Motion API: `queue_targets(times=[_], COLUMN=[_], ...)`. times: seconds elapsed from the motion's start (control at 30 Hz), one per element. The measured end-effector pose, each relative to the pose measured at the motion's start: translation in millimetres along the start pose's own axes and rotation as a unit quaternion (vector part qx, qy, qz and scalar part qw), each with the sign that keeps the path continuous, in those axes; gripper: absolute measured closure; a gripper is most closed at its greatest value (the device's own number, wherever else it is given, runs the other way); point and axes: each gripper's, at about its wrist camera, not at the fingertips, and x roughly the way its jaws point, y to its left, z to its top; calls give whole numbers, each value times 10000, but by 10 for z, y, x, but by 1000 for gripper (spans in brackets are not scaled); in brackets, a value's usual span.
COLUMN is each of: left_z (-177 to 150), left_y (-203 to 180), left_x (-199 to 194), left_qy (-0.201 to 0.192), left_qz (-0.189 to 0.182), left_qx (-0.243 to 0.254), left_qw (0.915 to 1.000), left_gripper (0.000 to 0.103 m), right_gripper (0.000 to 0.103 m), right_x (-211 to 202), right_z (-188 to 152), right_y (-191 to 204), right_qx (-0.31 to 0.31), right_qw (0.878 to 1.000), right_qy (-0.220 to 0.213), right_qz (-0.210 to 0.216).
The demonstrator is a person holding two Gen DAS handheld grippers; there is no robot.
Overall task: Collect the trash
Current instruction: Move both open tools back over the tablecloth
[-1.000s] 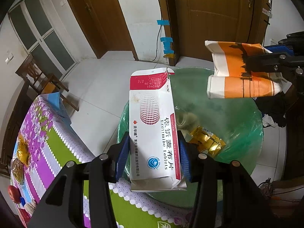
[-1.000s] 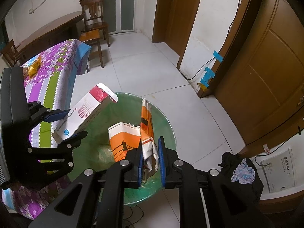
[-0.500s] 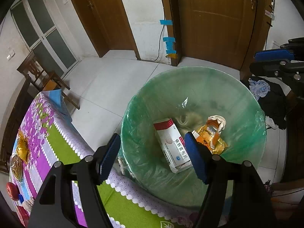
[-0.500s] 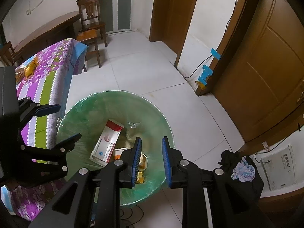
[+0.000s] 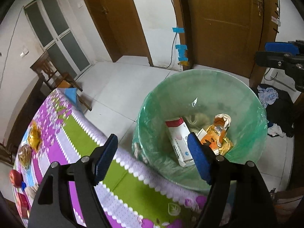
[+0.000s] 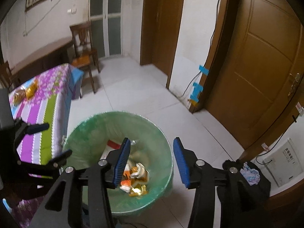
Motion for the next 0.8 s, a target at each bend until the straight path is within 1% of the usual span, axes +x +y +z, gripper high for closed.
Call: queue_targets(times=[0.07,0.2,0.27,0.4,0.47,0.67,0.8], left_z=[-47,-186,-272,-423,-498,-824,-1086], left_y=[20,80,119,201,246,413,573], left_x=[-30,-136,-199,-308,-367,-639,-808], left_qy=[-17,-105,-155,-199,-224,-379,-456], left_qz=[42,282,345,445,476,662,968], left_qx=[-88,-185,-235,-355,-441,-750,-966], left_qw=[10000,9994,9990,9982,9976,9943,9896], left_gripper=[31,29,27,27,26,24,23], right_gripper=[51,46,37,35,29,28,27], right_x=[-74,-252,-354,-546,-641,-932,-1084], right_z=[-53,-165,-220,-334,-411,-633,-753], right_y=[46,152,191,304,375,729,1023], right_qx=[24,48,102,204,199,71,-181], right_qw=[9997,9972,9952,9904,9876,9786,9722], right_qy=[-231,-711,-940,-1346,-1527,-2044,-2328], right_qz=[-69,-215,-247,-248,-290,-211,-154])
